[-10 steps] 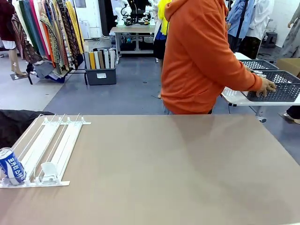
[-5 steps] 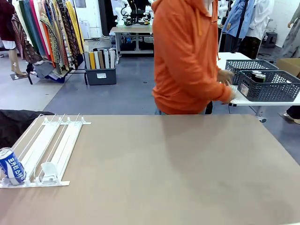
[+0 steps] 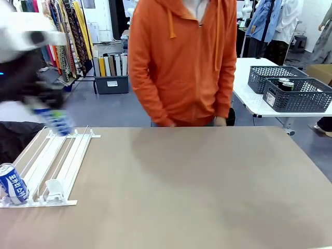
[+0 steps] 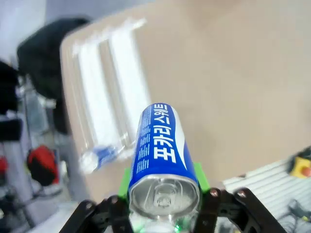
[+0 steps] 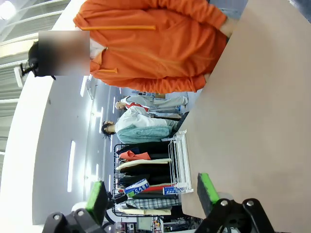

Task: Retrieve and store the cans from the dispenser.
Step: Pick up one can from the Automatic Can Dispenser and place it in the middle of the table.

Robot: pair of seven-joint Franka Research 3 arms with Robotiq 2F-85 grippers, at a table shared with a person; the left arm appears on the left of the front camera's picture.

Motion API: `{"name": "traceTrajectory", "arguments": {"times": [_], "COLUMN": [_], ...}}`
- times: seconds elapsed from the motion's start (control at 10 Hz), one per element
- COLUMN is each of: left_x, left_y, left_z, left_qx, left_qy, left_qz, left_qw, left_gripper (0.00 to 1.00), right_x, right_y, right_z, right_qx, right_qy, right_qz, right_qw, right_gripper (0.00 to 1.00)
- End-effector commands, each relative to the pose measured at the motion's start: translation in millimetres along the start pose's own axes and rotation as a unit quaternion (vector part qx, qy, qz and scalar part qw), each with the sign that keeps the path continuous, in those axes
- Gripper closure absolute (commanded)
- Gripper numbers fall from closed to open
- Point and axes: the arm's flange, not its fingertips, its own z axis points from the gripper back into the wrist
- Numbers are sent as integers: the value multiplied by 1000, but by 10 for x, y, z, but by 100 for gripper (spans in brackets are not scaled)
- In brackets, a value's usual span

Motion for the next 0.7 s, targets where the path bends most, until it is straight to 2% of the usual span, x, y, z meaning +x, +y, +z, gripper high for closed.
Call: {"name": "traceTrajectory", "arguments": {"times": [0.0,0.1,0.3,0.4,0.6], "left_x": [684,789,805,786,810], "left_y": [-771,-1163,-1887,-2138,-2327], "left_z": [-472,-699,-1112,-1331,-1787], "left_qx": [-13,-71,-74,-84,-84], "left_qy": [-3,-8,-20,21,101], "left_qz": [-60,-88,-126,-157,-153], "left_qw": [998,994,989,984,979], "left_gripper": [100,100,100,100,100], "right_x": [19,19,19,19,19], "right_y": [29,29,29,29,29], "right_z": [6,6,6,6,6], "right_qx": [6,6,6,6,6], "right_qy": [0,0,0,0,0], "right_qz": [5,5,5,5,5], "right_qw": [1000,1000,1000,1000,1000], "right_gripper": [0,0,0,0,0]}}
